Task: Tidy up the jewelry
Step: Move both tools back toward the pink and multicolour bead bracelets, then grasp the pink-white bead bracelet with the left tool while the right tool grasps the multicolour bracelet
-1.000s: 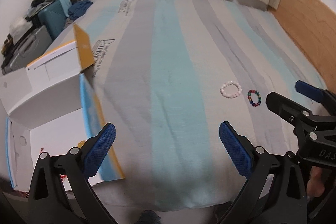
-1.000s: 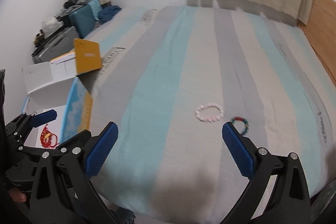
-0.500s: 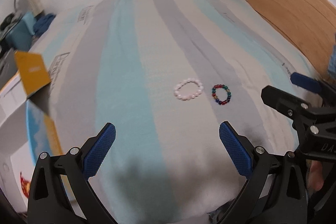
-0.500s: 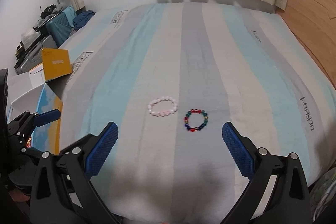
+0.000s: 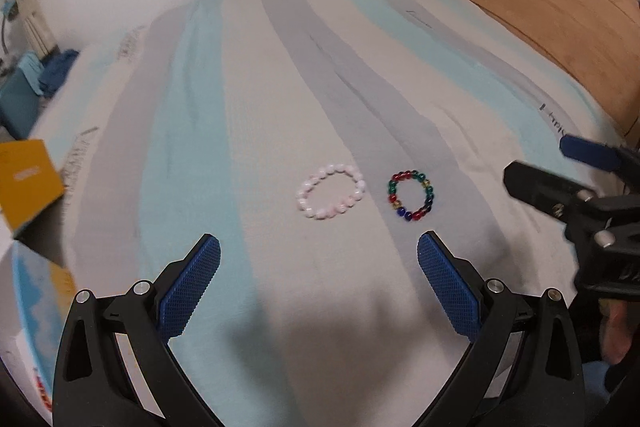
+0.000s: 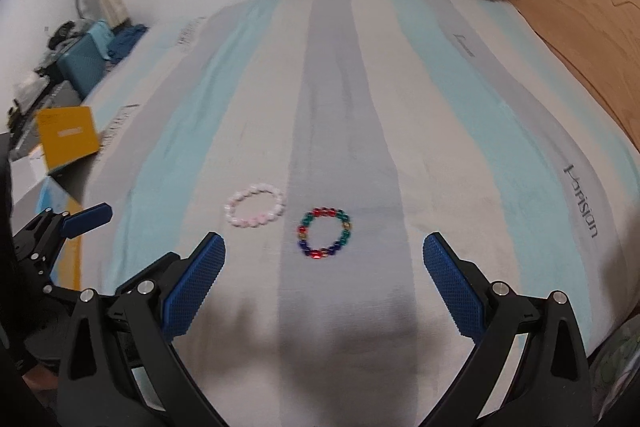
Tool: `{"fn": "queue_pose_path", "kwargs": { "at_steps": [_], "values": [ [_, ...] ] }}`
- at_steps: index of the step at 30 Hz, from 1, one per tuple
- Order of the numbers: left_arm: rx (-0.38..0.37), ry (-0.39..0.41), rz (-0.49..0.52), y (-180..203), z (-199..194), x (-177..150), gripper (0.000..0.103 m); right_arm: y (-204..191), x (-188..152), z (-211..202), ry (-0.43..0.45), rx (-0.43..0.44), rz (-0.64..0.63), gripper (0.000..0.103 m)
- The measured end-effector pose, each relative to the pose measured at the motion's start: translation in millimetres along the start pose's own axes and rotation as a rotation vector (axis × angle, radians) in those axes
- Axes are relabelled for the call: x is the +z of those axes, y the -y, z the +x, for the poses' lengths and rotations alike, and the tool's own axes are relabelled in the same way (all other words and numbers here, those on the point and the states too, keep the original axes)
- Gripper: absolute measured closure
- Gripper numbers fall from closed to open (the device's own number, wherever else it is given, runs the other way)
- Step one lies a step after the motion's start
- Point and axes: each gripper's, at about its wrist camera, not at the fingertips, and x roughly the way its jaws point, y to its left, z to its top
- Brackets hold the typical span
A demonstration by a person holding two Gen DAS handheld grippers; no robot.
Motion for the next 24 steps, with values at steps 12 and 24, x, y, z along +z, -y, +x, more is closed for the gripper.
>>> {"fn": "queue_pose_path", "kwargs": {
  "at_steps": [12, 24],
  "values": [
    [0.048, -0.054, 0.056, 4, 88, 13, 0.006, 16, 9, 81, -0.093, -0.016, -0.013, 0.008],
    [0.033, -0.067, 0.047, 2, 140, 19, 0.006, 12, 16, 138, -0.199, -0.004, -0.018, 0.023]
  ]
}}
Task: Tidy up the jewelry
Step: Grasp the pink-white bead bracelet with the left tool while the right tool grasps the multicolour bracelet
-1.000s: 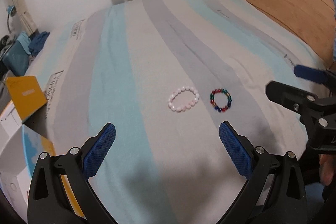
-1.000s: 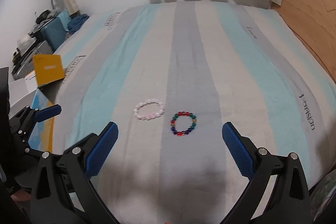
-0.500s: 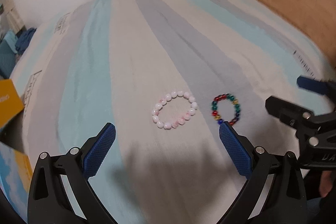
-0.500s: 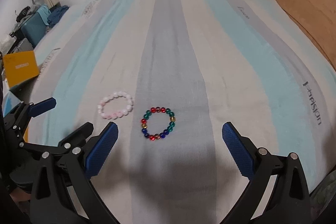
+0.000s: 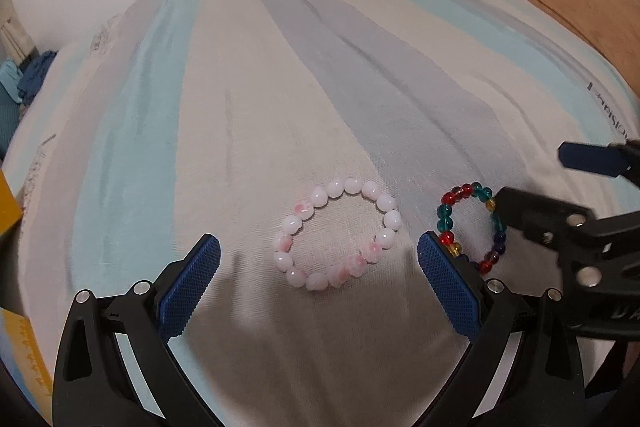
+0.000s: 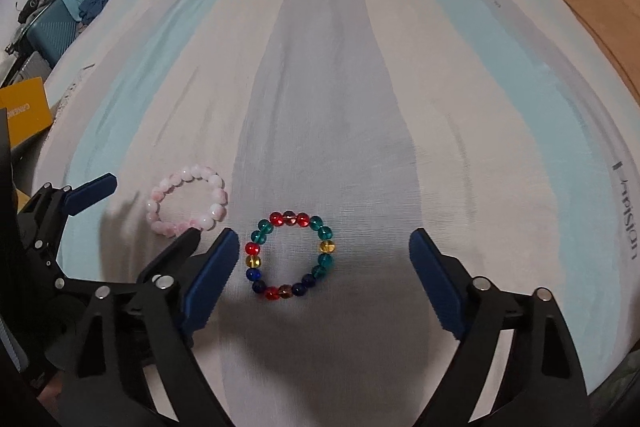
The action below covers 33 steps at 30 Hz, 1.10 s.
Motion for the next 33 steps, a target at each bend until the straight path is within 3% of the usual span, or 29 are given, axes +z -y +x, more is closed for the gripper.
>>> {"fn": "queue_pose_path", "kwargs": {
  "at_steps": [7, 14, 19, 22, 25, 26, 33],
  "values": [
    [0.05, -0.02, 0.057, 3, 19, 2, 0.006, -11, 3, 24, -0.054, 0.006, -0.006, 0.034],
    [0.021, -0.055, 0.021, -2, 36, 4, 0.012, -9, 5, 39, -0.095, -0.006, 0.009, 0.046],
    [-0.002, -0.067, 0.013, -5, 38, 4, 0.027, -5, 7, 46, -0.114, -0.007, 0.023, 0.061],
    [-0.026, -0.075, 0.006, -13, 40, 10, 0.043, -6, 8, 50, -0.125, -0.019, 0.017, 0.074],
    [-0.031, -0.089, 0.0, -16, 36, 12, 0.065, -7, 10, 48, -0.124, -0.026, 0.017, 0.089],
    [-0.028, -0.092, -0.001, -17, 36, 13, 0.078, -8, 11, 48, -0.122, -0.028, 0.016, 0.092],
    [-0.037, -0.098, -0.004, -25, 31, 20, 0.083, -1, 10, 34, -0.077, -0.013, 0.041, 0.093]
  ]
}}
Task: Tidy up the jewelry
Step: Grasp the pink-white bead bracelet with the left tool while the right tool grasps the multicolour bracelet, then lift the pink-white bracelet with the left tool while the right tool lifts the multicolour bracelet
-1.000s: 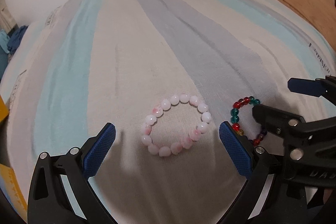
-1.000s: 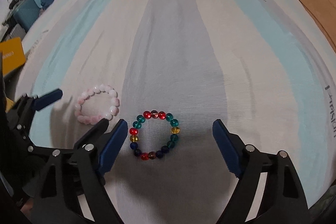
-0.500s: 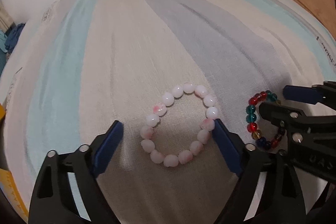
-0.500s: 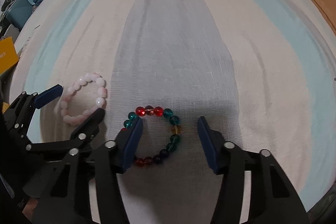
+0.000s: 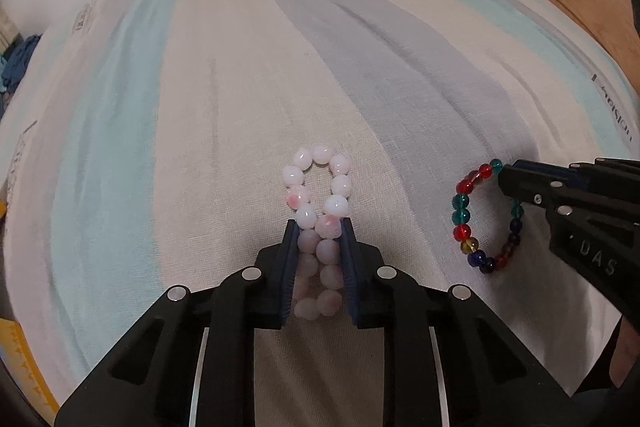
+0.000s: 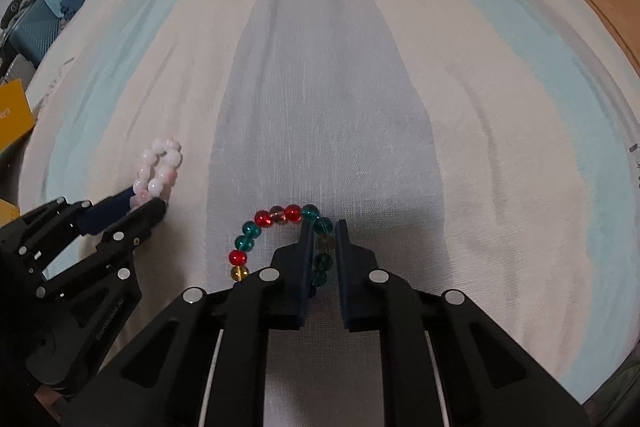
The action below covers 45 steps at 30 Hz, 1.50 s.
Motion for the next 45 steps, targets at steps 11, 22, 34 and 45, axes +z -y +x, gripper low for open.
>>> {"fn": "queue_pose_path", "kwargs": {
  "at_steps": [11, 22, 34, 45],
  "values": [
    [0.032, 0.035, -0.001, 14, -21, -9, 0.084, 12, -8, -31, 0.066, 0.036, 0.02, 0.093],
    [0.042, 0.067, -0.018, 16, -48, -17, 0.084, 10, -13, -46, 0.1, 0.034, 0.012, 0.093],
    [0.05, 0.087, -0.053, 11, -88, -30, 0.084, -2, -13, -74, 0.16, 0.044, -0.013, 0.097],
    [0.051, 0.085, -0.099, 7, -95, -43, 0.084, 9, -19, -63, 0.104, 0.016, -0.018, 0.096]
  ]
}}
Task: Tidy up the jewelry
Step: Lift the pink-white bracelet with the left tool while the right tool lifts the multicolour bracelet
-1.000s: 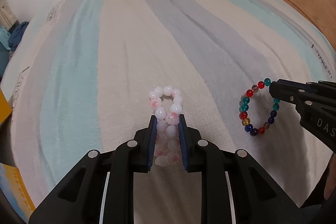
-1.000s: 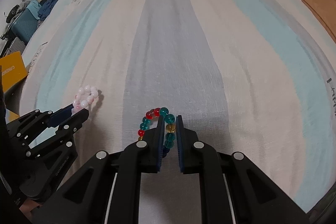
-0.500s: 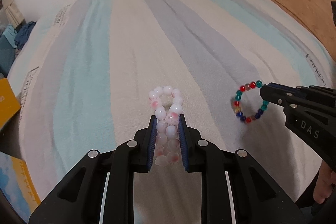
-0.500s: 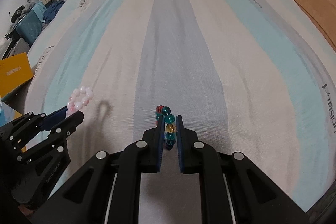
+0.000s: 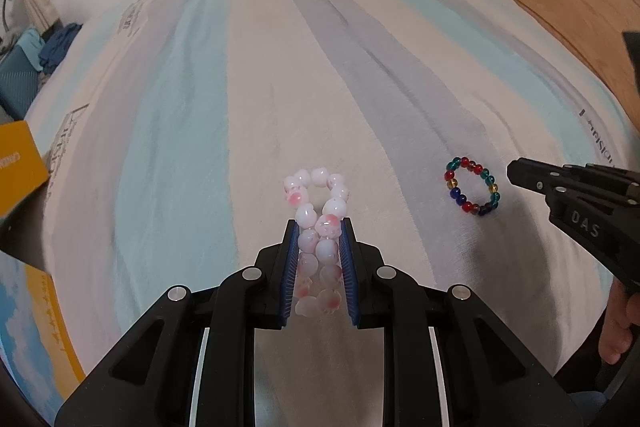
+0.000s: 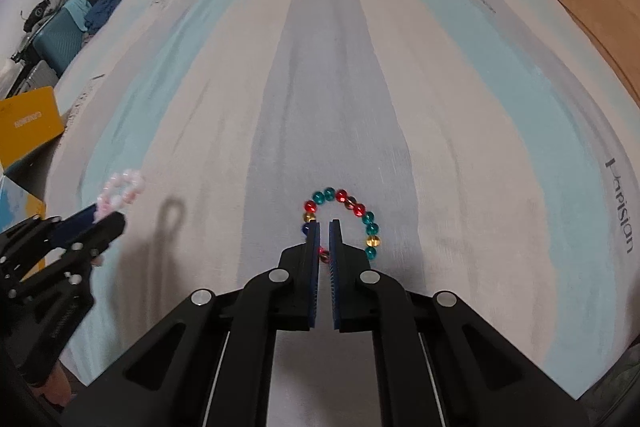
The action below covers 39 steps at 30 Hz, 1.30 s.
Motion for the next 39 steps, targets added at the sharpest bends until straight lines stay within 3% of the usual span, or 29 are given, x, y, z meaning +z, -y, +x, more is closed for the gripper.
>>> {"fn": "queue_pose_path", "kwargs": {
  "at_steps": [3, 6, 14, 20, 22, 23, 24, 26, 39],
  "values": [
    [-0.003, -0.002, 0.001, 0, 6, -1, 0.084, 2, 0, 10, -0.02, -0.016, 0.009, 0.093],
    [-0.01, -0.017, 0.006, -1, 18, 1, 0.083, 7, 3, 22, -0.042, -0.019, 0.028, 0.077],
    [-0.034, -0.023, 0.019, -5, 37, 5, 0.083, 13, 10, 58, -0.107, -0.036, 0.057, 0.076],
    [-0.026, -0.026, 0.034, -8, 44, 5, 0.083, 16, 10, 74, -0.142, -0.067, 0.067, 0.068],
    [-0.025, -0.028, 0.032, -11, 45, 4, 0.083, 16, 10, 76, -0.147, -0.069, 0.058, 0.068],
    [-0.024, -0.028, 0.03, -9, 45, 2, 0.083, 16, 10, 77, -0.148, -0.068, 0.053, 0.074],
    [-0.023, -0.03, 0.027, -9, 45, 2, 0.083, 15, 10, 77, -0.143, -0.06, 0.057, 0.086],
    [-0.021, -0.03, 0.025, -6, 44, 3, 0.083, 16, 12, 73, -0.133, -0.055, 0.064, 0.094],
    [-0.015, -0.02, 0.021, 4, 32, 7, 0.083, 15, 10, 30, -0.025, 0.019, 0.088, 0.094]
  ]
}}
